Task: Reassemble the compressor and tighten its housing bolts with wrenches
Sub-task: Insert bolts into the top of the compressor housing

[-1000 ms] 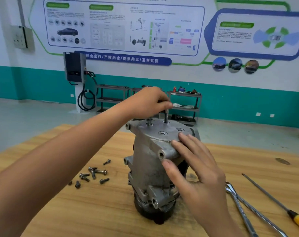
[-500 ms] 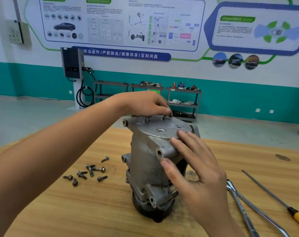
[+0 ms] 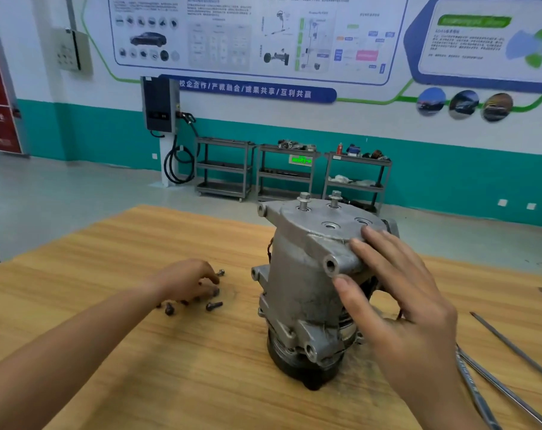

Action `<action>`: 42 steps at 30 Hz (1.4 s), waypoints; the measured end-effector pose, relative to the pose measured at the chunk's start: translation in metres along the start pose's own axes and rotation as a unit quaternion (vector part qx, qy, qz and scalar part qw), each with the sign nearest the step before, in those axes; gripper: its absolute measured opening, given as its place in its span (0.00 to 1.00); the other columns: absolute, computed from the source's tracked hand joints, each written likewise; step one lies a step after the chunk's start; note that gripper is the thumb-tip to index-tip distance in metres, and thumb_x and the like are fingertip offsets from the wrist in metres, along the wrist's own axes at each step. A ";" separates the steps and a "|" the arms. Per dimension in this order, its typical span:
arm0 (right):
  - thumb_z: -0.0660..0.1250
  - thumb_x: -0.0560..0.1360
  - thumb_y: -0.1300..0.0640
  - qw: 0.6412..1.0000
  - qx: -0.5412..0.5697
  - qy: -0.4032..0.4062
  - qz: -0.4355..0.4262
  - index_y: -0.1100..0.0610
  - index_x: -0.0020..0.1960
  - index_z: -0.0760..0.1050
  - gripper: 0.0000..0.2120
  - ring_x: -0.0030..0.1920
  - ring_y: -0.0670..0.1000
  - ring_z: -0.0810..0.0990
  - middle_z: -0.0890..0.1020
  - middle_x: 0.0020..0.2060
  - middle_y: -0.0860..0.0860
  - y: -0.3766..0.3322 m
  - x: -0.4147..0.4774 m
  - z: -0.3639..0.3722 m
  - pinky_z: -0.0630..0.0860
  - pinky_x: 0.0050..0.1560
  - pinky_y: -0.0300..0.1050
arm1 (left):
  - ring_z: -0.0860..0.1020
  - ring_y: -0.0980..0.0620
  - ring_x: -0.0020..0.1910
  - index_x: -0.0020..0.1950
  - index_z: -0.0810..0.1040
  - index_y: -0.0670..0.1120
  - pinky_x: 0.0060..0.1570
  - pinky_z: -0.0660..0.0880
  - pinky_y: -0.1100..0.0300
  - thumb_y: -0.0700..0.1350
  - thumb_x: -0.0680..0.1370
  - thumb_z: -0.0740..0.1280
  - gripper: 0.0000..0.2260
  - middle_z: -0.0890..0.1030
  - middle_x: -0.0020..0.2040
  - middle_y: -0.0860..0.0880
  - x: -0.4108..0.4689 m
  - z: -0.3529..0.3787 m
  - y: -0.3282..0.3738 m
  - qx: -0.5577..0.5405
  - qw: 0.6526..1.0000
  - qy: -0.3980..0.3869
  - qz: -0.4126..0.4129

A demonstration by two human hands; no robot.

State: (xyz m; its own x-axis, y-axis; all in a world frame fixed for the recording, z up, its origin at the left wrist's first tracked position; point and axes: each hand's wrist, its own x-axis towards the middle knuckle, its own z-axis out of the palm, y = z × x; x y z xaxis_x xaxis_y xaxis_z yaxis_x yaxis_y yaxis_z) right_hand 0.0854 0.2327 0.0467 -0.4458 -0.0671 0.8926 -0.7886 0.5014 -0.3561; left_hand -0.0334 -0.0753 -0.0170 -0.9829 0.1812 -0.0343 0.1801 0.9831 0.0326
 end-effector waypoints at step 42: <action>0.68 0.74 0.62 0.982 0.151 0.020 0.110 0.45 0.39 0.80 0.12 0.40 0.38 0.82 0.84 0.36 0.38 0.005 0.037 -0.022 0.74 0.42 0.27 | 0.80 0.66 0.42 0.43 0.78 0.57 0.46 0.75 0.72 0.41 0.70 0.72 0.10 0.80 0.41 0.61 -0.060 -0.159 0.154 -0.355 0.840 0.298 0.283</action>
State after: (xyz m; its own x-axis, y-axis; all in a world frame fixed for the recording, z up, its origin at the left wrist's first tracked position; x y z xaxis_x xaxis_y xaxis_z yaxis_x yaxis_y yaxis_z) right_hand 0.0744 0.2520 0.0842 -0.6073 0.0520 0.7928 -0.7673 0.2204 -0.6023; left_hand 0.0474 0.0609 0.1491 -0.6318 0.3612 0.6859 0.7635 0.4429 0.4700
